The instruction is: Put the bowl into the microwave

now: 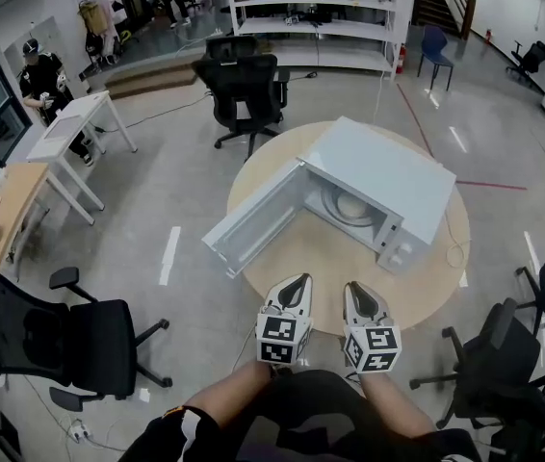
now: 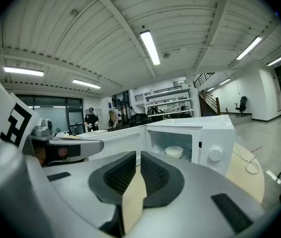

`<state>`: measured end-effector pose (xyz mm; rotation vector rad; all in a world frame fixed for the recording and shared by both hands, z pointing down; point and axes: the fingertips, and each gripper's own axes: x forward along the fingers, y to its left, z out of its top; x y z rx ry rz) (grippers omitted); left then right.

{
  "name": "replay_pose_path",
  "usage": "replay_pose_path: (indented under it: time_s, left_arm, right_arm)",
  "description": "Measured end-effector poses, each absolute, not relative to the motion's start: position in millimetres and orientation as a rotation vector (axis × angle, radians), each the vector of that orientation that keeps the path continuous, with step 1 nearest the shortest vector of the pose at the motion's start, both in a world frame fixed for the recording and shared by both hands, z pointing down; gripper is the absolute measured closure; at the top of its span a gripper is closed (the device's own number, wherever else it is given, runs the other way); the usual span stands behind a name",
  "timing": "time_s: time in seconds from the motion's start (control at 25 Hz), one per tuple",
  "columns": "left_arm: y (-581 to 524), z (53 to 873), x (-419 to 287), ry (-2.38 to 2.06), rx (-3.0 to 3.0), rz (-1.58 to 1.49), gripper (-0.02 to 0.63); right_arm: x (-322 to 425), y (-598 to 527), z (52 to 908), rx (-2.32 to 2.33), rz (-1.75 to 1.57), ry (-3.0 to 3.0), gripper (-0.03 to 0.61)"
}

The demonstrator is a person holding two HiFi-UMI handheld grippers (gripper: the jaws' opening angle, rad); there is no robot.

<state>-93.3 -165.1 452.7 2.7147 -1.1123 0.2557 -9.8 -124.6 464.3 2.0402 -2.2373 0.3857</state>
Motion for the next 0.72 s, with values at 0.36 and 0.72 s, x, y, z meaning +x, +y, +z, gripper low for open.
replay_pose_path:
  time_s: [0.36, 0.72]
  left_arm:
    - [-71, 452, -97, -1.199, 2.682, 0.244, 0.568]
    - [3, 454, -105, -1.280, 2.630, 0.253, 0.568]
  right_arm:
    - [-13, -40, 466, 1.949, 0.387, -2.306, 0.534]
    - [-15, 29, 472, 1.863, 0.399, -2.327, 0.534]
